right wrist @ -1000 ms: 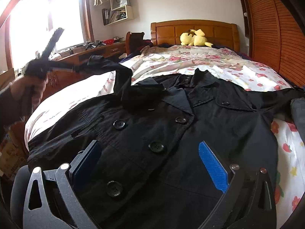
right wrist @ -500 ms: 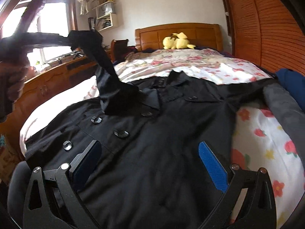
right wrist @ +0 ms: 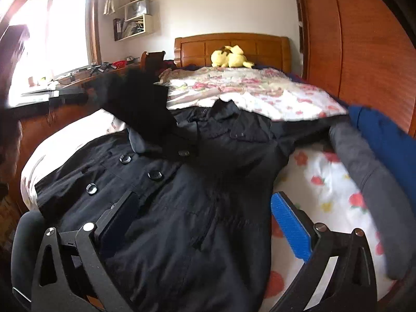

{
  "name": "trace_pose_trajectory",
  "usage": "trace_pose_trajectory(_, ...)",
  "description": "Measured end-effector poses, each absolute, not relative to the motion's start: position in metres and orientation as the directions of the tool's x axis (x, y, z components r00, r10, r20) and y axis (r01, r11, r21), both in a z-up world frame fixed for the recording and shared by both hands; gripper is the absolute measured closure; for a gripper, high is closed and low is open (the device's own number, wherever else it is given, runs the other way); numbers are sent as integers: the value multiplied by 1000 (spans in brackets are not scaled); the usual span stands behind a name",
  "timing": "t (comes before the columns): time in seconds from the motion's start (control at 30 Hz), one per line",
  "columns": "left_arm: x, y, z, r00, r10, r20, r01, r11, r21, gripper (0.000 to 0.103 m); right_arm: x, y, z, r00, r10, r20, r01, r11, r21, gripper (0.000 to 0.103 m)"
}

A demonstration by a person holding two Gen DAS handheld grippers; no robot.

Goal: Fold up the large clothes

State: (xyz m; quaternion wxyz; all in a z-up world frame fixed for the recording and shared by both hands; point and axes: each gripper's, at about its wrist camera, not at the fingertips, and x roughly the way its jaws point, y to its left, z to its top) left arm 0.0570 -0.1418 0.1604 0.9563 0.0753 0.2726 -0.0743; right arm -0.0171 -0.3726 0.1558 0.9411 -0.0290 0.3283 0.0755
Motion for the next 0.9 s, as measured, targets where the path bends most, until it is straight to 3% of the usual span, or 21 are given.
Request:
trace_pose_trajectory(0.3, 10, -94, 153, 840, -98, -533, 115, 993, -3, 50, -4, -330, 170, 743, 172, -647, -236, 972, -13, 9)
trace_pose_trajectory(0.5, -21, -82, 148, 853, -64, -518, 81, 997, 10, 50, 11, -306, 155, 690, 190, -699, -265, 964, 0, 21)
trace_pose_trajectory(0.77, -45, -75, 143, 859, -58, -509, 49, 998, -31, 50, 44, -269, 118, 596, 180, -782, -292, 956, -2, 26)
trace_pose_trajectory(0.9, -51, -72, 142, 860, -54, -507, 33, 998, -50, 50, 61, -258, 107, 566, 166, -808, -301, 954, -15, 33)
